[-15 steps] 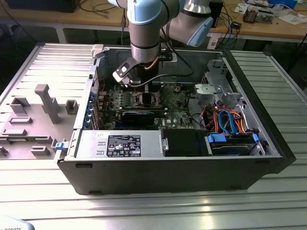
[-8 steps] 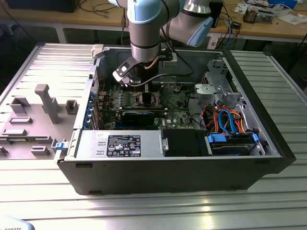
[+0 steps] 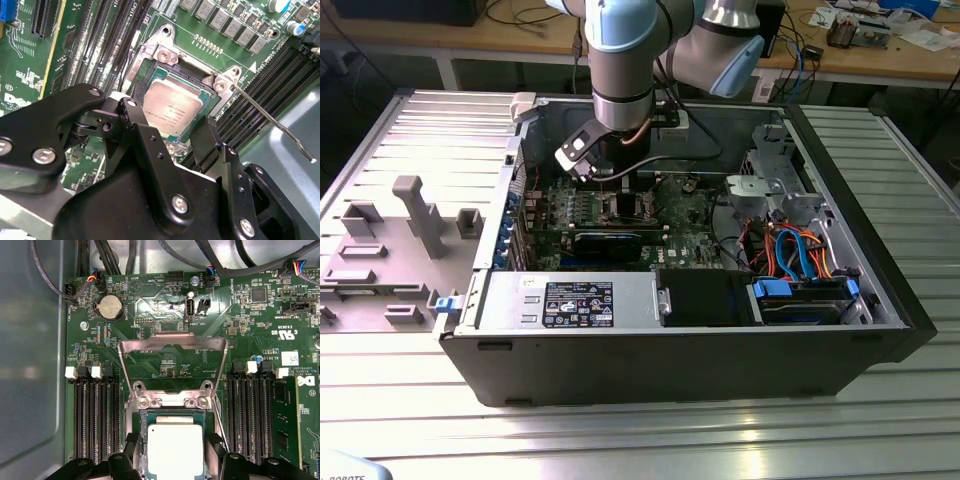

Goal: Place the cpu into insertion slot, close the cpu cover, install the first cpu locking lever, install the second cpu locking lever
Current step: 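Place the cpu into insertion slot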

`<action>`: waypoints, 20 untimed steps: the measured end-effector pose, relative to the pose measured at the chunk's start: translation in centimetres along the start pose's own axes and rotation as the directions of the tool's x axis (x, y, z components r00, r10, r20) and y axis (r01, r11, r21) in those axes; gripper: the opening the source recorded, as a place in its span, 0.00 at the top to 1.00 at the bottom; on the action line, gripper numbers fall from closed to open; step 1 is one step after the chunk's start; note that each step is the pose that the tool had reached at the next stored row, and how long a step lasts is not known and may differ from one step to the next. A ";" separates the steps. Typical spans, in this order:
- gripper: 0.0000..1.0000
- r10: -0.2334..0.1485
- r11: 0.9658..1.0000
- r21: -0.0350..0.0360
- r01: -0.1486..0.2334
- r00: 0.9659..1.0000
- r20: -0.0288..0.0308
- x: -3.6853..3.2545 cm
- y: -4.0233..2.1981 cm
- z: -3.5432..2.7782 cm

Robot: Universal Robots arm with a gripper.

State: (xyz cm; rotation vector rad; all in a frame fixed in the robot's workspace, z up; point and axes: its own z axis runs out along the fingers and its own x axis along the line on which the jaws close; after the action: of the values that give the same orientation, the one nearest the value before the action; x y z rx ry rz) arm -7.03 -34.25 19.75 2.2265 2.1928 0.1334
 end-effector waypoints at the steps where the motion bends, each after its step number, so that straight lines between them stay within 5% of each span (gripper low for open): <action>1: 0.38 0.000 1.000 0.000 0.000 1.000 0.001 0.00 0.00 0.00; 15: 0.38 0.000 1.000 0.000 0.000 1.000 0.005 0.04 0.03 -0.40; 17: 0.38 0.000 1.000 0.000 0.000 1.000 0.005 0.07 0.06 -0.89; 18: 0.47 0.000 1.000 0.000 0.000 1.000 0.005 0.11 0.11 -1.58; 20: 0.53 0.000 1.000 0.001 0.000 1.000 0.005 0.13 0.14 -2.00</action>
State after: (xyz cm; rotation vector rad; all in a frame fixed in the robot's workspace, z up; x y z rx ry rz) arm -7.03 -34.23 21.76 2.2244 2.1913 0.1272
